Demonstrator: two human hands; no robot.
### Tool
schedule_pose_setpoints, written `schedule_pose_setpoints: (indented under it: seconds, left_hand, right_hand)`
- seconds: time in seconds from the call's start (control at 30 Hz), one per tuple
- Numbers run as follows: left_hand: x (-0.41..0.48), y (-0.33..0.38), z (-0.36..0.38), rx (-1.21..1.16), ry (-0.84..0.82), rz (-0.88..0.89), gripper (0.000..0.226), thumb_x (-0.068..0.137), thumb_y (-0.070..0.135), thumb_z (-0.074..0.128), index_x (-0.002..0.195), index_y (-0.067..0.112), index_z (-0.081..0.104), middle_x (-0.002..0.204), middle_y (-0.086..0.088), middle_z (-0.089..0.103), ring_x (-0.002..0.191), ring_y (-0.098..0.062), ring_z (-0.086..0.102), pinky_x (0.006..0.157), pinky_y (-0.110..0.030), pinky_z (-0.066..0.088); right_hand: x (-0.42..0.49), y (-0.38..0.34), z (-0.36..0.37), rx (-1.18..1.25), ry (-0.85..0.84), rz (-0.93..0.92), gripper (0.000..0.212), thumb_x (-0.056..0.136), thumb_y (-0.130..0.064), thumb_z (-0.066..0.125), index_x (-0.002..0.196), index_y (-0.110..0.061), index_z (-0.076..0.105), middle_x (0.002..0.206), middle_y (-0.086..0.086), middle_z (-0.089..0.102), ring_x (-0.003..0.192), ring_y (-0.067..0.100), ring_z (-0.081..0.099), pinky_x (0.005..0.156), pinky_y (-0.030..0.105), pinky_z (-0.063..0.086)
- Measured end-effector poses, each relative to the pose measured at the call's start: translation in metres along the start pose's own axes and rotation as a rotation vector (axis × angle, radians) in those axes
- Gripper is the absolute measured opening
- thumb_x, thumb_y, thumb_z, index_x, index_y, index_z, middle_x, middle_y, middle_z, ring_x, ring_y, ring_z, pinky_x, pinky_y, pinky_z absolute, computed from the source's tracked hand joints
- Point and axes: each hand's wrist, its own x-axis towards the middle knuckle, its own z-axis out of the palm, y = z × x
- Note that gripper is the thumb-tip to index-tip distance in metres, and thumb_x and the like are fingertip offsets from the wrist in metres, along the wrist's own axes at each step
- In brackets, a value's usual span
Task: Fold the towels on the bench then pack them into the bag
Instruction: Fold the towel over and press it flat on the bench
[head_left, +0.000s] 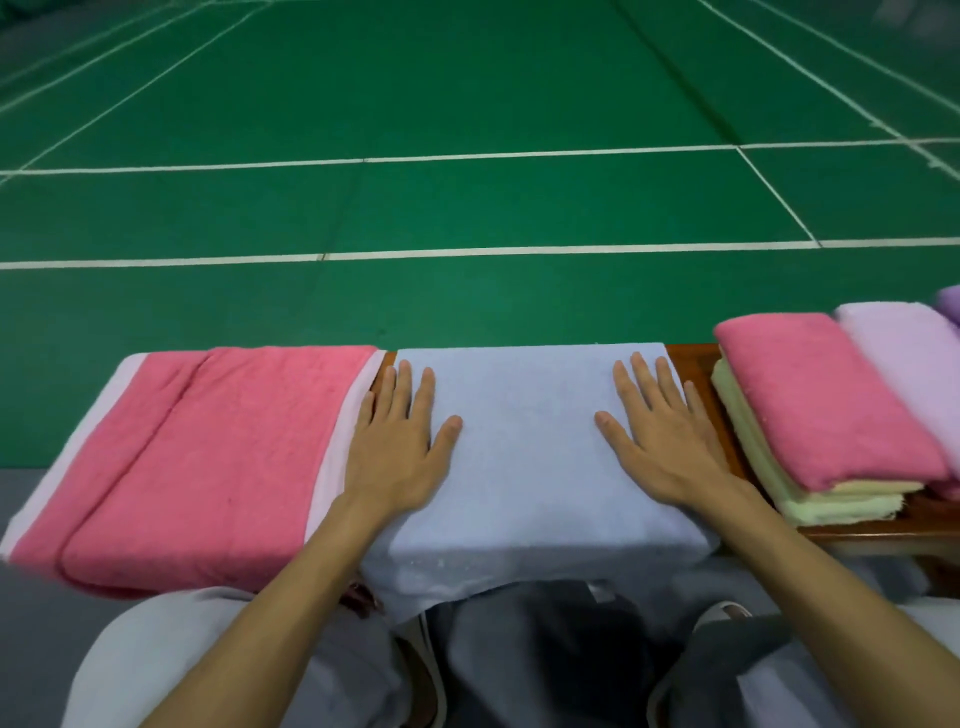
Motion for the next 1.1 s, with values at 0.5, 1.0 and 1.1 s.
schedule_pose_setpoints:
  seconds: [0.5,1.0,1.1]
  left_hand:
    - [0.006,0.017,-0.057,-0.380,-0.157,-0.354,0.035,0.085,0.019,0.077,0.116,0.006,0.068,0.094,-0.008,0.070,0.085,-0.030,0.068,0.064,-0.043,0.054]
    - [-0.006,-0.029,-0.107,-1.010,-0.238,-0.158,0.042,0.079,-0.008,0.077,0.117,0.011,0.075,0.102,-0.029,0.074,0.081,-0.018,0.071,0.077,-0.026,0.061]
    - [-0.012,-0.033,-0.113,-0.970,-0.140,-0.165,0.033,0.077,-0.010,0.078,0.107,0.004,0.077,0.095,-0.023,0.077,0.074,-0.013,0.072,0.068,-0.020,0.059]
  right_hand:
    - [-0.005,-0.009,-0.038,0.374,0.055,0.340,0.029,0.093,-0.027,0.066,0.074,-0.012,0.049,0.069,0.002,0.056,0.062,0.022,0.055,0.051,0.032,0.036]
    - [-0.033,0.030,-0.110,1.117,-0.109,-0.088,0.028,0.091,-0.006,0.072,0.116,-0.015,0.075,0.088,0.030,0.072,0.080,0.021,0.065,0.078,0.038,0.055]
    - [-0.034,0.039,-0.124,1.041,-0.103,-0.133,0.027,0.091,-0.010,0.072,0.115,-0.020,0.076,0.093,0.037,0.069,0.080,0.022,0.062,0.074,0.037,0.050]
